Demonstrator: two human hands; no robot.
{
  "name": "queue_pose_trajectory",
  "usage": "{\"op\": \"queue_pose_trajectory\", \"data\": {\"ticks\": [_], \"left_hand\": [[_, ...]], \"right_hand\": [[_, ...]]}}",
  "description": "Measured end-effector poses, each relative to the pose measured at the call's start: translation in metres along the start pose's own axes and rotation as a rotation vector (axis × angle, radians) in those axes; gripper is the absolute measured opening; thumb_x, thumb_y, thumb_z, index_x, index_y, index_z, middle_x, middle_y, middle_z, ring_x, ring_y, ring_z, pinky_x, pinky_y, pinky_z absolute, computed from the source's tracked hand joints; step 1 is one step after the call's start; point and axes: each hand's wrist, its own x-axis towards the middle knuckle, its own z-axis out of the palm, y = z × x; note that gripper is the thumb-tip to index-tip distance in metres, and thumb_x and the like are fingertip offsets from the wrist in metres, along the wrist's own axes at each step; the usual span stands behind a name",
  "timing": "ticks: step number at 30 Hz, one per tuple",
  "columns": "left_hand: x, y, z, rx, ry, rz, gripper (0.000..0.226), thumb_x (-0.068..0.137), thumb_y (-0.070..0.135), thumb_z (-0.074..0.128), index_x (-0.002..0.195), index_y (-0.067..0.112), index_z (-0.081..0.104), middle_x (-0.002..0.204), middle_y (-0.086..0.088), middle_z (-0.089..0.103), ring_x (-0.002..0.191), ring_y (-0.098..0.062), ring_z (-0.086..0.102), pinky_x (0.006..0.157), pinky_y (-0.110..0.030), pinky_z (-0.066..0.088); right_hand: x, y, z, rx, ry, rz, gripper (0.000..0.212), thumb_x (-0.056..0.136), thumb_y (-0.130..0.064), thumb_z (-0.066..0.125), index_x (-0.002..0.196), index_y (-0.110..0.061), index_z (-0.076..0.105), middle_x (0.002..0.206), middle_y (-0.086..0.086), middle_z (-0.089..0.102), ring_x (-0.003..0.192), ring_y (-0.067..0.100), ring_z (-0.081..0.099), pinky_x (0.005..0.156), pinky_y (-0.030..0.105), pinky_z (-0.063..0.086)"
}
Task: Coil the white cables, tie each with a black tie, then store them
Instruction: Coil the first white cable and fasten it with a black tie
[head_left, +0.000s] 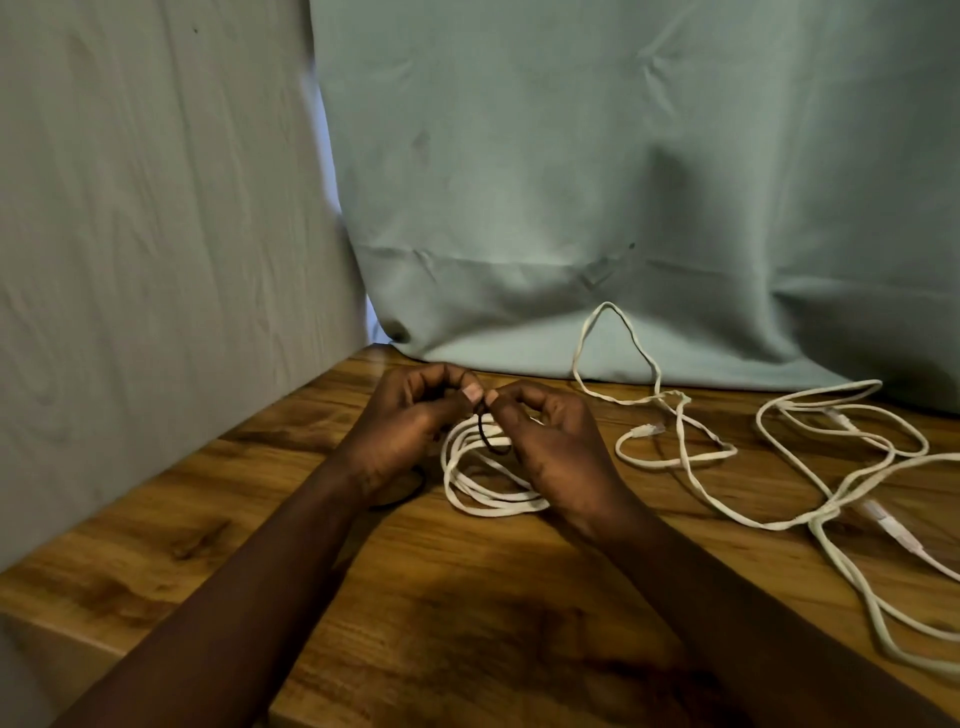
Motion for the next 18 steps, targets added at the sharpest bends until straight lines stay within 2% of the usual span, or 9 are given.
{"op": "queue_pose_trajectory", "data": {"ticks": [2,4,5,7,9,15,18], "left_hand": [[0.003,-0.001,-0.005,0.051,0.079,0.012,0.014,0.1,0.007,0.059,0.089,0.008,0.065,0.067,-0.004,0.057,0.057,-0.009,0.052,0.052,-0.019,0.043],[0.007,-0.002,-0.009,0.089,0.168,0.022,0.017,0.103,0.013,0.057,0.087,0.013,0.064,0.067,0.001,0.053,0.06,-0.007,0.05,0.054,-0.019,0.042],[0.009,-0.002,-0.009,0.081,0.2,0.02,0.018,0.104,0.014,0.056,0.087,0.014,0.063,0.068,0.002,0.055,0.062,-0.006,0.052,0.054,-0.019,0.043],[0.011,-0.002,-0.008,0.038,0.246,0.004,0.02,0.106,0.015,0.052,0.088,0.015,0.061,0.071,0.003,0.059,0.064,-0.005,0.057,0.054,-0.019,0.044],[0.012,-0.003,-0.005,-0.024,0.285,-0.014,0.023,0.107,0.015,0.049,0.086,0.016,0.059,0.074,0.002,0.062,0.065,-0.006,0.061,0.054,-0.02,0.044],[0.015,-0.008,-0.003,-0.175,0.367,-0.1,0.026,0.108,0.014,0.047,0.085,0.015,0.059,0.072,0.0,0.064,0.06,-0.01,0.061,0.05,-0.023,0.046],[0.021,-0.005,0.003,-0.16,0.359,-0.092,0.024,0.107,0.01,0.048,0.085,0.012,0.058,0.07,-0.003,0.061,0.056,-0.011,0.058,0.046,-0.021,0.045]], "right_hand": [[0.002,0.002,0.001,0.025,0.002,0.017,0.016,0.099,-0.016,0.064,0.09,-0.008,0.075,0.071,-0.004,0.073,0.057,0.0,0.064,0.056,0.02,0.052],[0.004,0.004,0.001,0.029,0.001,0.035,0.016,0.098,-0.016,0.066,0.087,-0.01,0.077,0.071,-0.005,0.073,0.061,0.003,0.066,0.064,0.026,0.055],[0.004,0.003,0.001,0.021,-0.002,0.04,0.017,0.098,-0.016,0.066,0.087,-0.01,0.077,0.068,-0.008,0.072,0.06,0.001,0.065,0.063,0.025,0.053],[0.002,0.0,0.002,0.018,-0.014,0.045,0.017,0.099,-0.015,0.065,0.088,-0.008,0.076,0.053,-0.016,0.062,0.047,-0.004,0.056,0.052,0.013,0.043],[0.0,-0.003,0.002,0.067,-0.031,0.066,0.017,0.1,-0.013,0.063,0.089,-0.006,0.073,0.044,-0.017,0.055,0.039,-0.005,0.052,0.044,0.008,0.037],[-0.004,-0.014,0.003,0.248,-0.102,0.15,0.017,0.101,-0.013,0.061,0.101,0.002,0.067,0.037,-0.012,0.051,0.029,-0.001,0.048,0.035,0.007,0.034],[-0.002,-0.012,0.002,0.246,-0.124,0.197,0.018,0.099,-0.015,0.064,0.107,0.001,0.067,0.038,-0.011,0.05,0.027,0.0,0.042,0.031,0.013,0.03]]}}
